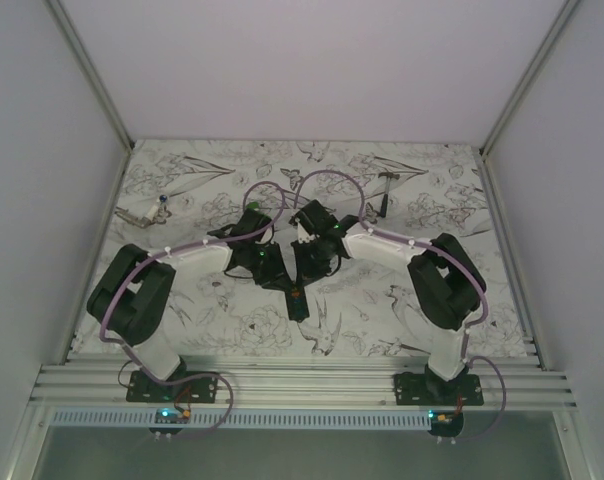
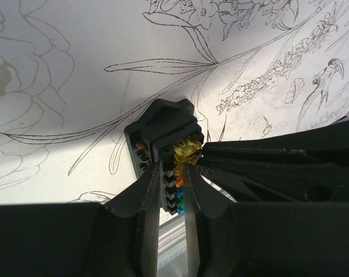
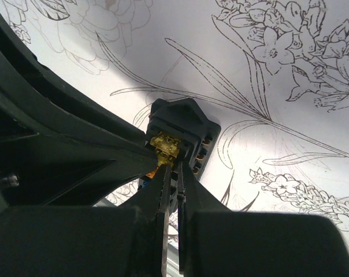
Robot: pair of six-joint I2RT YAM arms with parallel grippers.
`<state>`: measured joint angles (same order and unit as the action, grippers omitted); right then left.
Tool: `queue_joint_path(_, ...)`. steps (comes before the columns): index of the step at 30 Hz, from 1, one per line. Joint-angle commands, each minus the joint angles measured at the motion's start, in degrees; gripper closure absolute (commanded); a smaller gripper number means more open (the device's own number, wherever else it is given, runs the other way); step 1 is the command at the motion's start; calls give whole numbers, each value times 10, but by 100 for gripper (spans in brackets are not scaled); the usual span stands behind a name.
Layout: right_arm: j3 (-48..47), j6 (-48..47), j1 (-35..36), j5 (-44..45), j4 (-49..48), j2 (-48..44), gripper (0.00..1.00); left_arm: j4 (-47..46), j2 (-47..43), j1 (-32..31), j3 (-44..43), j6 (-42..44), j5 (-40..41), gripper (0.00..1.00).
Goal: Snap on the fuse box
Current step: Adjust the fuse in the fuse box base.
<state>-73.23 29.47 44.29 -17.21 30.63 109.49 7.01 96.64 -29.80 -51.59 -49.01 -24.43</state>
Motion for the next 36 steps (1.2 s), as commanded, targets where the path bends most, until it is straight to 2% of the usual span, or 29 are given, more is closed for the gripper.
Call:
queue_joint_path(1,48,-8,69,96,8,134,96,21,104,-58,50,3,32,96)
queue_joint_path(7,49,-14,78,114,8,126,97,21,95,-57,54,6,31,99)
queue_joint_path(13,30,-24,72,90,-28,23,92,21,15,-51,11,19,33,87)
queue_joint_path(19,26,-15,42,61,-68,-64,85,22,-26,-42,-32,22,31,76)
queue_joint_path(25,53,-1,15,6,-114,-110,78,22,-54,-28,-29,15,35,65)
queue_joint_path(28,83,19,-2,-23,-145,-126,71,22,-60,-24,-29,14,37,61)
queue_joint_path(31,98,33,-15,-29,-159,-128,70,22,-56,-17,-28,15,40,60)
queue_joint_path(36,112,50,-24,-30,-176,-108,69,22,-26,-10,-36,16,25,64)
